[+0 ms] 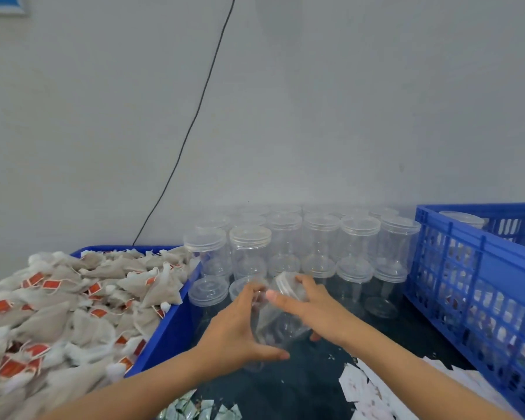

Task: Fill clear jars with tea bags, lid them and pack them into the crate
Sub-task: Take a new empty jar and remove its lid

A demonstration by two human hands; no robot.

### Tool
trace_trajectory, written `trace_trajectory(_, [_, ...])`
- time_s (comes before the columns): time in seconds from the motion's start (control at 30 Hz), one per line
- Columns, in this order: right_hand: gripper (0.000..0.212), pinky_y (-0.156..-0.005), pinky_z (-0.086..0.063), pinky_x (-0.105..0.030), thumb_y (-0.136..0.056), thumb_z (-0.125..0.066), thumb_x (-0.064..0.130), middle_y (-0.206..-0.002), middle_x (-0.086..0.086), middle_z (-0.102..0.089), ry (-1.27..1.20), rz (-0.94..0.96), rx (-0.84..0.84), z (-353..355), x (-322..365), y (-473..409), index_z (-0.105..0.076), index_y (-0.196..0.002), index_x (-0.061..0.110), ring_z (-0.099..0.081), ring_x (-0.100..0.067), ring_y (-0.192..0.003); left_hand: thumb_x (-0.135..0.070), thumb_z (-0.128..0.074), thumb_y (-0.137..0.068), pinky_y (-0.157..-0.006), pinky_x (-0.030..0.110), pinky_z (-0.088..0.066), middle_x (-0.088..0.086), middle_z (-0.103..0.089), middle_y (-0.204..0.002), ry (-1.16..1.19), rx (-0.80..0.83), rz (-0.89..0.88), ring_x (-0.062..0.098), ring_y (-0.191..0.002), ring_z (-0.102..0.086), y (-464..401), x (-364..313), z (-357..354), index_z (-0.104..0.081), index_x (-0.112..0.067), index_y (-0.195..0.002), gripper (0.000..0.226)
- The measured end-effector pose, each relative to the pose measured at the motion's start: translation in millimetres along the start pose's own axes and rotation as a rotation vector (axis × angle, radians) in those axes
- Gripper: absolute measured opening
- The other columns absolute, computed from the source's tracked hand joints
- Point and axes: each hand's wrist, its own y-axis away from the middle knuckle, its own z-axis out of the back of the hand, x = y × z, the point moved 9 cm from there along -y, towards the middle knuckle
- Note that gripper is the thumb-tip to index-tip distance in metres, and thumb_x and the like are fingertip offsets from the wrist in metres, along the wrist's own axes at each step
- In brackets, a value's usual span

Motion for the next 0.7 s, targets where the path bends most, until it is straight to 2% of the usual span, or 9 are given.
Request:
trace_trajectory(0.13, [0.088, -0.095, -0.049, -0.041, -0.067, -0.039, 0.088, -0.126, 0.001, -0.052, -0.007, 0.042, -0.051, -24.3, 4.2, -8.8, -0.045, -0.127, 0.024, -0.057, -0.018, -0.109, -0.071, -0.075, -0.056, -0.082, 0.009, -0.050, -0.032, -0.055, -0.114, -0.054, -0.038, 0.011, -0.012, -0.104, -0.055, 16.3, 16.3, 9.1, -0.024, -0.057, -0.123, 0.085])
trace_trajectory(0.27, [0.047, -0.086, -0.052, -0.038, -0.082, -0.046, 0.067, -0.097, 0.006, -0.059, -0.034, 0.180, -0.152, -29.4, 15.7, -14.4, -0.057, -0.099, 0.024, -0.058, -0.012, -0.088, -0.069, -0.078, -0.056, -0.061, 0.005, -0.041, -0.036, -0.057, -0.082, -0.071, -0.090, -0.002, -0.015, -0.074, -0.055, 21.8, 24.5, 19.8, -0.034, -0.045, -0.127, 0.087])
trace_trajectory(0.3, [0.039, -0.085, -0.052, -0.038, -0.085, -0.047, 0.063, -0.094, 0.006, -0.058, -0.023, 0.220, -0.155, -30.4, 19.9, -15.6, -0.057, -0.094, 0.026, -0.057, -0.012, -0.086, -0.066, -0.081, -0.056, -0.058, 0.005, -0.039, -0.038, -0.056, -0.079, -0.059, -0.099, 0.004, -0.015, -0.068, -0.054, 21.8, 27.4, 20.7, -0.038, -0.041, -0.128, 0.088])
trace_trajectory(0.37, [0.031, -0.087, -0.051, -0.040, -0.089, -0.048, 0.057, -0.096, 0.003, -0.060, -0.011, 0.298, -0.151, -33.0, 26.4, -18.1, -0.058, -0.091, 0.028, -0.058, -0.015, -0.089, -0.061, -0.083, -0.056, -0.056, 0.005, -0.038, -0.029, -0.059, -0.076, -0.020, -0.112, 0.031, -0.012, -0.064, -0.053, 21.1, 35.0, 21.1, -0.041, -0.037, -0.129, 0.087])
trace_trajectory(0.47, [0.030, -0.089, -0.049, -0.039, -0.090, -0.048, 0.055, -0.097, 0.010, -0.061, -0.038, 0.379, -0.129, -36.5, 27.3, -18.1, -0.062, -0.096, 0.029, -0.058, -0.009, -0.094, -0.061, -0.084, -0.054, -0.069, 0.012, -0.048, -0.016, -0.065, -0.090, 0.034, -0.077, 0.067, -0.008, -0.077, -0.060, 20.1, 43.5, 18.4, -0.043, -0.038, -0.129, 0.088])
trace_trajectory(0.5, [0.030, -0.090, -0.047, -0.035, -0.091, -0.048, 0.054, -0.097, 0.013, -0.060, -0.037, 0.407, -0.113, -37.6, 26.1, -17.7, -0.062, -0.103, 0.030, -0.056, -0.005, -0.096, -0.061, -0.084, -0.053, -0.078, 0.019, -0.052, -0.016, -0.067, -0.099, 0.072, -0.045, 0.088, -0.005, -0.087, -0.063, 20.4, 47.0, 16.1, -0.044, -0.040, -0.127, 0.086])
trace_trajectory(0.57, [0.035, -0.097, -0.044, -0.030, -0.089, -0.049, 0.055, -0.107, 0.017, -0.057, -0.029, 0.447, -0.033, -40.3, 24.5, -17.3, -0.058, -0.118, 0.037, -0.052, 0.001, -0.105, -0.056, -0.085, -0.054, -0.094, 0.032, -0.052, -0.017, -0.067, -0.113, 0.228, 0.061, 0.135, 0.003, -0.104, -0.064, 23.0, 51.6, 8.3, -0.048, -0.041, -0.124, 0.080])
trace_trajectory(0.63, [0.051, -0.099, -0.038, -0.017, -0.084, -0.049, 0.061, -0.121, 0.015, -0.053, -0.034, 0.478, 0.082, -41.0, 27.1, -16.3, -0.053, -0.130, 0.040, -0.047, 0.008, -0.115, -0.043, -0.086, -0.062, -0.097, 0.035, -0.051, -0.009, -0.065, -0.122, 0.427, 0.185, 0.144, 0.012, -0.114, -0.062, 25.7, 47.8, 0.1, -0.050, -0.032, -0.128, 0.076])
trace_trajectory(0.7, [0.050, -0.099, -0.037, -0.011, -0.084, -0.049, 0.058, -0.129, 0.012, -0.049, -0.075, 0.492, 0.197, -40.6, 32.2, -13.9, -0.049, -0.132, 0.045, -0.043, 0.009, -0.121, -0.040, -0.084, -0.065, -0.095, 0.031, -0.051, -0.006, -0.064, -0.124, 0.497, 0.225, 0.148, 0.013, -0.116, -0.062, 26.1, 45.8, -2.0, -0.049, -0.028, -0.130, 0.074])
